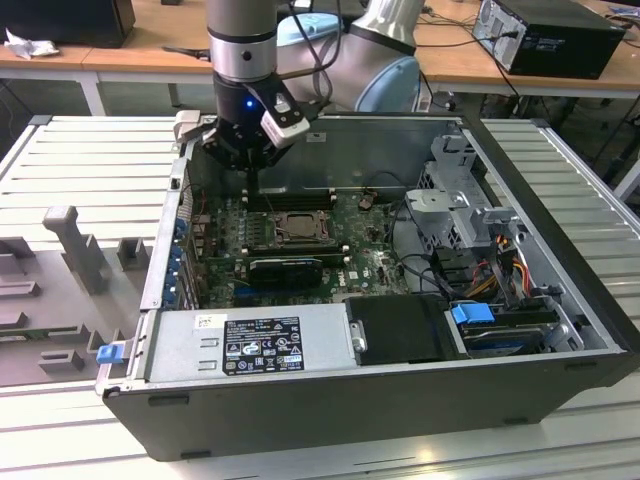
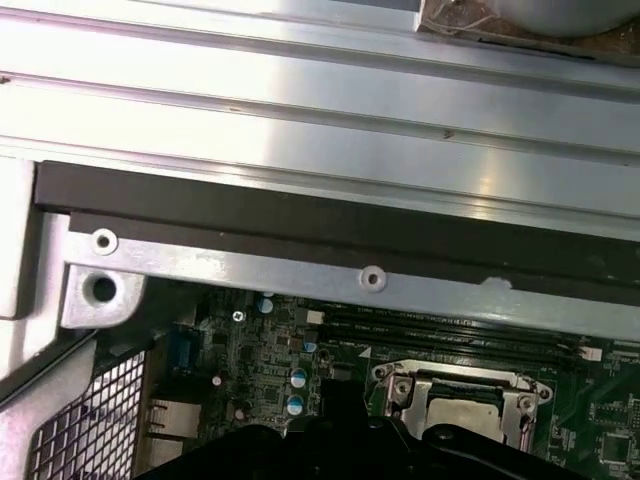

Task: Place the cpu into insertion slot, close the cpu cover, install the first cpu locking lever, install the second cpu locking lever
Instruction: 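Install the first cpu locking lever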

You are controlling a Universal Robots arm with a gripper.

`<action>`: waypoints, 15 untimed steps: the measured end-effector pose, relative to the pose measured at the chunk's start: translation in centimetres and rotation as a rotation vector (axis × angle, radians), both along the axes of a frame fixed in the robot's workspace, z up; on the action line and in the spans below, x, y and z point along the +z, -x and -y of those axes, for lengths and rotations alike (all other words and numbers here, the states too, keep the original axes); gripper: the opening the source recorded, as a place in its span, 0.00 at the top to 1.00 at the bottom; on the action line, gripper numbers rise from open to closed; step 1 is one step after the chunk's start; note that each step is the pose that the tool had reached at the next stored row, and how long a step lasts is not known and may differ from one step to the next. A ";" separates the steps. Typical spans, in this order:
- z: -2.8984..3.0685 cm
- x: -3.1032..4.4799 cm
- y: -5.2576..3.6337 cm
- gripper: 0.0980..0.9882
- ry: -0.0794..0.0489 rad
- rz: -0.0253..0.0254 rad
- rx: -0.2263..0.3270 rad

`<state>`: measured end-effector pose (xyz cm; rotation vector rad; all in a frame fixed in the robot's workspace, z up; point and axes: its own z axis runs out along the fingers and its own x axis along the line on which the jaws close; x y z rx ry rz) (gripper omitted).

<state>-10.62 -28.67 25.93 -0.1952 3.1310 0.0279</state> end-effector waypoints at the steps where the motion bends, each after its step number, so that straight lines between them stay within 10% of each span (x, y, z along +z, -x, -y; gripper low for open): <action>1: 0.00 0.00 -0.17 0.99 0.000 0.0001 0.000; 15: 0.02 0.00 -2.68 0.99 0.000 -0.0003 -0.002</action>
